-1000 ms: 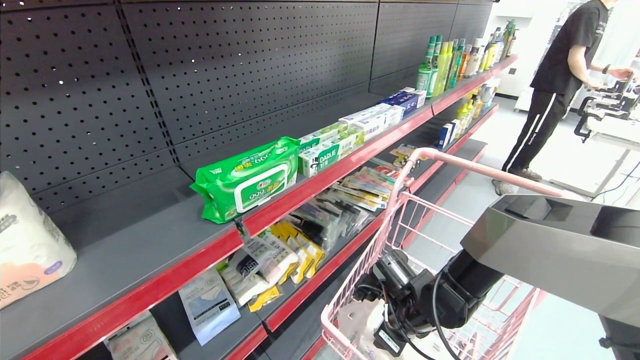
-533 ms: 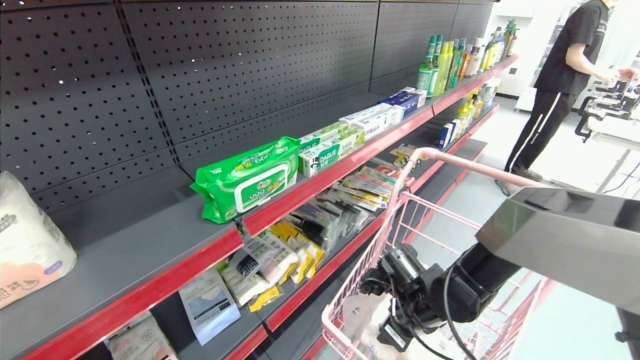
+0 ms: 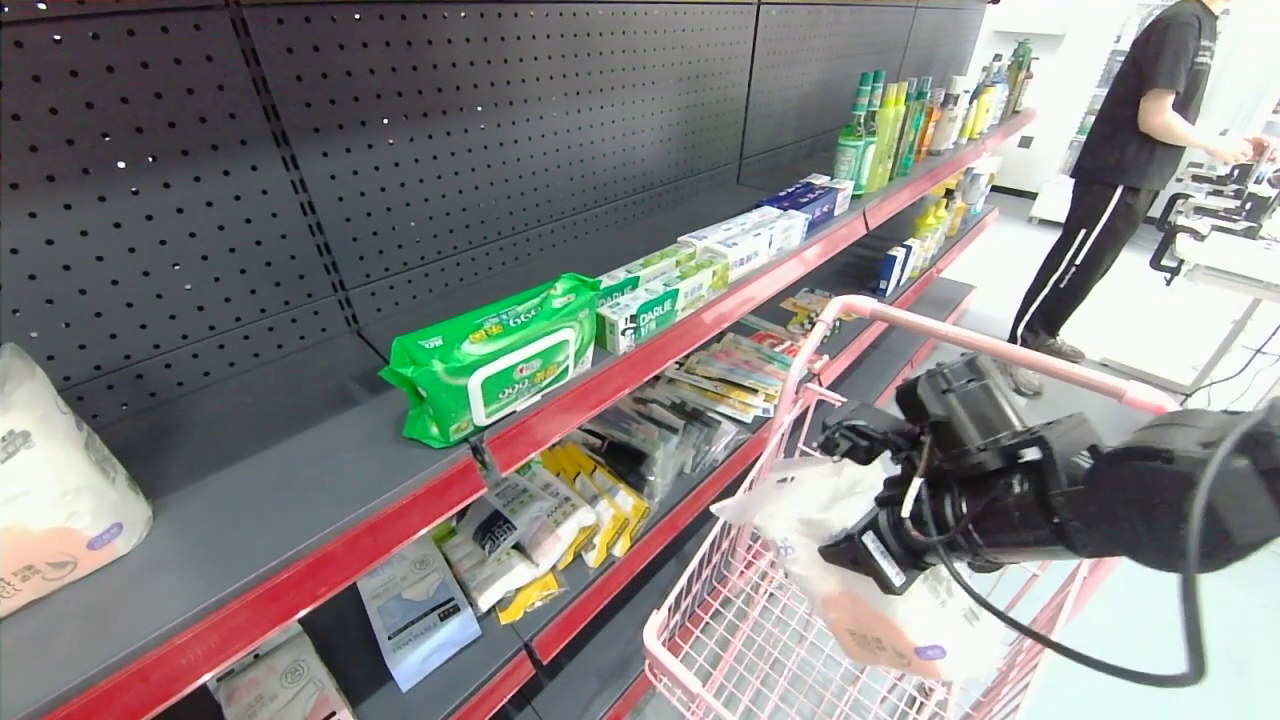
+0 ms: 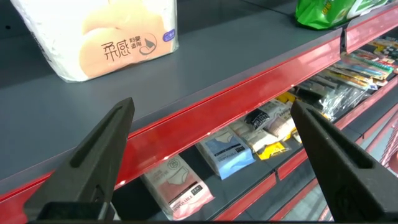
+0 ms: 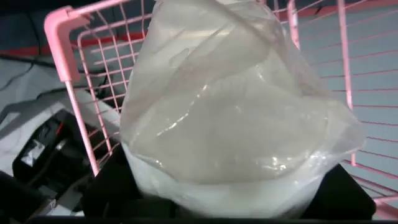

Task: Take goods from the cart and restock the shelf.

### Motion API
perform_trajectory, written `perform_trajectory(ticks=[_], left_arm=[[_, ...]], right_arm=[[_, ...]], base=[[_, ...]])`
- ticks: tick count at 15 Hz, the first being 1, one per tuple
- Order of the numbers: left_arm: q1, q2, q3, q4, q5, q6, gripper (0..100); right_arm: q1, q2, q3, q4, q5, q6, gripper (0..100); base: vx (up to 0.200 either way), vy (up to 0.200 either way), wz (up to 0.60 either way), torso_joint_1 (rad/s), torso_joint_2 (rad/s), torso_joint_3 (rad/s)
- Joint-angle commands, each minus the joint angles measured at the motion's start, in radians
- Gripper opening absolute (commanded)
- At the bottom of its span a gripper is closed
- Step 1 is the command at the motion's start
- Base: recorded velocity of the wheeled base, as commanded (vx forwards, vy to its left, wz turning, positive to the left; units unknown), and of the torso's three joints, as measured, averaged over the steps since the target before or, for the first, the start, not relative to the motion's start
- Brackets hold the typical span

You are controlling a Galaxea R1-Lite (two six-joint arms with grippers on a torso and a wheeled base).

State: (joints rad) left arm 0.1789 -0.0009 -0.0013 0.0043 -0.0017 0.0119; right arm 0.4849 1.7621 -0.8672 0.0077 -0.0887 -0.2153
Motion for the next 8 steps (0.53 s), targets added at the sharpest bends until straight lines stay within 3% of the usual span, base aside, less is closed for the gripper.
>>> perform_trajectory(ticks=[1,8], left_arm=[[0.001,0.001,0.0,0.0,0.0,0.0,100],[0.001,0.001,0.0,0.0,0.002,0.0,100]], right_arm=[[-0.009,-0.222,0.01,0.003,-0.036,-0.004,0],[-0.022,-0.535,0.025,0.003,-0.157,0.008,0]], base=[[0.0,0.0,0.0,0.0,0.0,0.0],[0.0,0.0,0.0,0.0,0.0,0.0]])
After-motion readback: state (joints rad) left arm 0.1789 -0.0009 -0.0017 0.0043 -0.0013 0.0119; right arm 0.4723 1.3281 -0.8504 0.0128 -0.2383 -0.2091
